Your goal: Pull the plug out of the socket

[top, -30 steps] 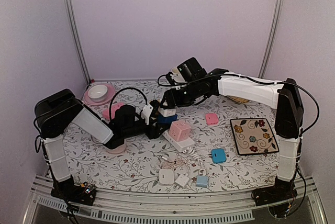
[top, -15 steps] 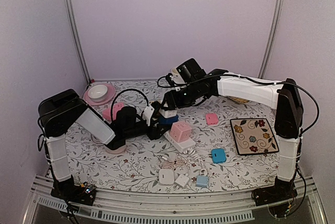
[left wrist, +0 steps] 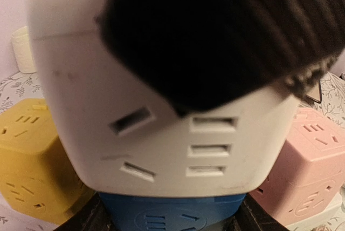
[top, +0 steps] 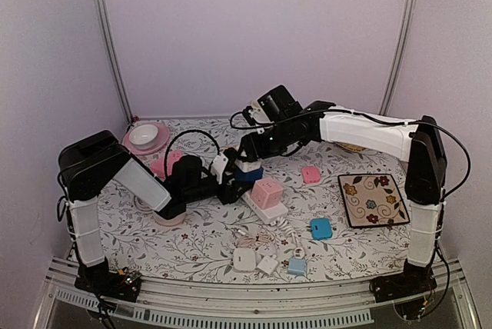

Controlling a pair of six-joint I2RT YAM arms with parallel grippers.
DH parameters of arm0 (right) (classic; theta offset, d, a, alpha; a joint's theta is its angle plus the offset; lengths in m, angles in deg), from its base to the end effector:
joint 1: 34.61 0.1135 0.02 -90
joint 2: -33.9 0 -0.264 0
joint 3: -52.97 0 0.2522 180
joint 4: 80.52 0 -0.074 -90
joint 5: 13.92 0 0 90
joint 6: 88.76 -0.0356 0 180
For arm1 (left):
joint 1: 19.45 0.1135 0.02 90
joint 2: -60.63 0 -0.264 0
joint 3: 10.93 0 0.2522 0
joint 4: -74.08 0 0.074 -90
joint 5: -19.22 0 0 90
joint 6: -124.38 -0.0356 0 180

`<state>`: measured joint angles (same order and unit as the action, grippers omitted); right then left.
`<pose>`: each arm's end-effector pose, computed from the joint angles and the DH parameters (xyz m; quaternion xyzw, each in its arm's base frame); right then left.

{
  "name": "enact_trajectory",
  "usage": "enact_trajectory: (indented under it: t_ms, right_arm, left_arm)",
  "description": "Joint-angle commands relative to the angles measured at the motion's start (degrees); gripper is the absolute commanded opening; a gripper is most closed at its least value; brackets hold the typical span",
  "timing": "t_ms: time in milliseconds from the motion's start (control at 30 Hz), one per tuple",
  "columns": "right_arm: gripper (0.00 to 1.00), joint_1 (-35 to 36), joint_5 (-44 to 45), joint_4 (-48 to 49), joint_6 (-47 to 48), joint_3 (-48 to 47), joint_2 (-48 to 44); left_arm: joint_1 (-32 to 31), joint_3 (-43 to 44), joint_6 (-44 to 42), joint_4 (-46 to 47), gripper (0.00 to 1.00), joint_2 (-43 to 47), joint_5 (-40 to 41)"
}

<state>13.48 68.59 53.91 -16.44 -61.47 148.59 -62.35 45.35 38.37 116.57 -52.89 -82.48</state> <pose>0.3029 0.3444 0.2739 -0.2662 0.8858 0.2546 0.2823 0.2640 -0.2552 0.1158 0.3211 0.7222 -0.3157 0.5251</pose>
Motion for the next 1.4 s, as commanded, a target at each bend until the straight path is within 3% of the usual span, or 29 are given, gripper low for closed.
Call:
enact_trajectory:
  t_ms: [0,267,567,767,1033,1167,1367]
  right_arm:
    - [0.20,0.57,1.77,9.40,2.31,-1.77,-8.29]
    - [0.20,-6.51,-10.66,15.22,-3.94,4.78,-12.07]
    - [0.20,0.63,-0.59,11.43,2.07,0.13,-9.20]
    - [0.20,0.81,3.61,9.84,4.17,0.15,-9.09]
    - [0.20,-5.97,-8.41,14.74,0.68,6.65,-12.86]
    - [0.20,-6.16,-12.24,16.66,-0.70,7.45,-12.95]
    - [0.20,-2.07,-4.55,13.13,2.23,4.48,-10.98]
  left_arm:
    - [0.10,-0.60,-0.43,-7.18,0.01,-2.50,1.38]
    - [0.12,-0.18,-0.47,-7.60,0.00,-2.81,1.56]
    - [0.09,0.15,-0.67,-8.00,0.00,-3.25,1.77]
    - [0.09,0.37,-0.62,-8.60,0.00,-3.42,2.12]
    - [0.10,0.38,-0.63,-8.69,0.00,-3.54,2.45]
    - [0.09,0.54,-0.65,-8.88,0.00,-3.64,2.51]
    - [0.10,0.55,-0.62,-8.95,0.00,-3.75,2.65]
